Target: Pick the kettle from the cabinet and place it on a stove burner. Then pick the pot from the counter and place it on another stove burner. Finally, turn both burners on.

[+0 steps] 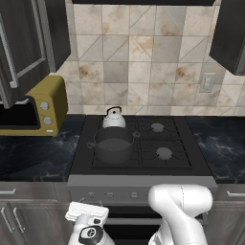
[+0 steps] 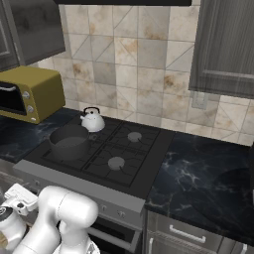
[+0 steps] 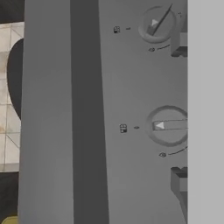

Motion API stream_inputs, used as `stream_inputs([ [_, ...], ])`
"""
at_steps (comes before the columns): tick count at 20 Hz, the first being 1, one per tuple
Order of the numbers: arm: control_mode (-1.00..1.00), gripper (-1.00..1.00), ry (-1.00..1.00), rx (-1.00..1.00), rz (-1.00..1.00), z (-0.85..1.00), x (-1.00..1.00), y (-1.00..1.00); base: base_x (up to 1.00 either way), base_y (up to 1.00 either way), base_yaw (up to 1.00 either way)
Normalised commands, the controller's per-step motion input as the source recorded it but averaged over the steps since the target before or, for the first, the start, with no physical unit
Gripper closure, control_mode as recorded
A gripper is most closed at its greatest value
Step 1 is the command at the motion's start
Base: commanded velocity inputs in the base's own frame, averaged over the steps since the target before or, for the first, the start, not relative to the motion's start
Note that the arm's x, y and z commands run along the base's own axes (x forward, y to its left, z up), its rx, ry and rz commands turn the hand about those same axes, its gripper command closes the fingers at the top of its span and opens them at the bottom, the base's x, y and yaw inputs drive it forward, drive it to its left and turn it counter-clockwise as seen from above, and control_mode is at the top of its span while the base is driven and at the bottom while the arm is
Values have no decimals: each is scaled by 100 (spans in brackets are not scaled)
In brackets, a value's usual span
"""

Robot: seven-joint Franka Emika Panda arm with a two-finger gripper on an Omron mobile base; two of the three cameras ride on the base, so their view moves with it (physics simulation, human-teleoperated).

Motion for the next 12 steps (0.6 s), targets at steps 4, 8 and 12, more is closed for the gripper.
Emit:
stream_inputs([
  [4, -100, -100, 0, 0, 0, 3, 14, 1, 0, 0, 0],
  [8, -100, -100, 0, 0, 0, 1, 16, 0, 0, 0, 0],
  [12, -100, -100, 0, 0, 0, 0, 15, 1, 0, 0, 0],
])
